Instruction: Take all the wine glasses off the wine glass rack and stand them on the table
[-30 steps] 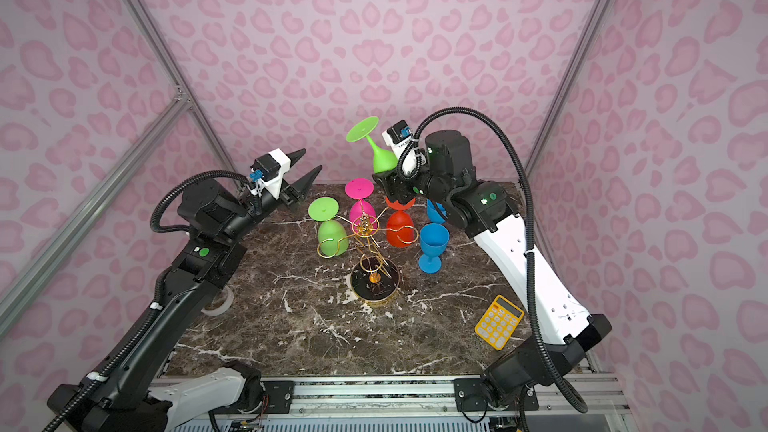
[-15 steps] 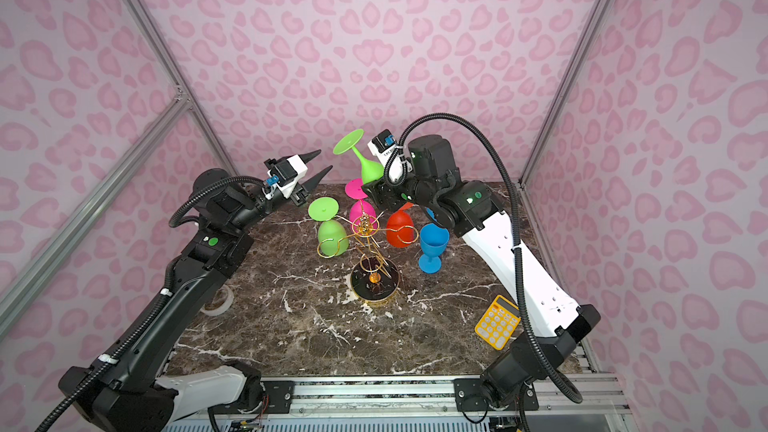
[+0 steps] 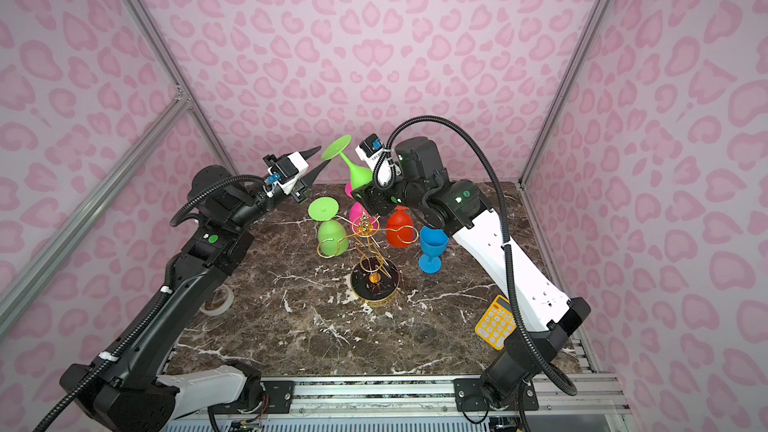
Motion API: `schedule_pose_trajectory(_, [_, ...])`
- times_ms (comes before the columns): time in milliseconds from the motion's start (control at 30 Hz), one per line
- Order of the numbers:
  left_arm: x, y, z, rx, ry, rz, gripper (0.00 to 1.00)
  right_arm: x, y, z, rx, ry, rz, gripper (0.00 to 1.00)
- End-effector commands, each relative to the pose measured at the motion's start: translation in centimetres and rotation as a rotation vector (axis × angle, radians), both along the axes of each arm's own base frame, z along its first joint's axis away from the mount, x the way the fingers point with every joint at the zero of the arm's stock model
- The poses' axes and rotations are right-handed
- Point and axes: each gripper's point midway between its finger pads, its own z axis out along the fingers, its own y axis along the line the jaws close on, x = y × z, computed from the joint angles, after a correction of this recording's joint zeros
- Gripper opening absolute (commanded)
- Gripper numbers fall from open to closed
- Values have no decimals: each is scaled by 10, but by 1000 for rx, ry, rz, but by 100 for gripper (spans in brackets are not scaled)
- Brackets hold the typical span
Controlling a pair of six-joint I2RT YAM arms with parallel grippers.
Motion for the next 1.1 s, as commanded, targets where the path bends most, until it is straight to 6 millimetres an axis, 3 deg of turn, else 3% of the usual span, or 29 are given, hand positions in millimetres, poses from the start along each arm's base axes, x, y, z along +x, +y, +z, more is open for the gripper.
schedule_pose_trajectory(0, [-2, 6, 17, -27, -58, 28, 30, -1, 3, -3, -6, 6, 11, 68])
schedule_pose_trajectory(633, [-4, -2, 11, -5, -43, -9, 20, -12, 11, -5, 1, 24, 51, 67])
schedule_pose_trajectory(867, [0, -3, 9, -14, -30, -4, 7, -15, 16, -6, 10, 31, 64, 67])
schedule_pose_trajectory(1067, [3, 0, 13, -59, -9, 11, 3, -20, 13, 5, 44, 27, 59, 87])
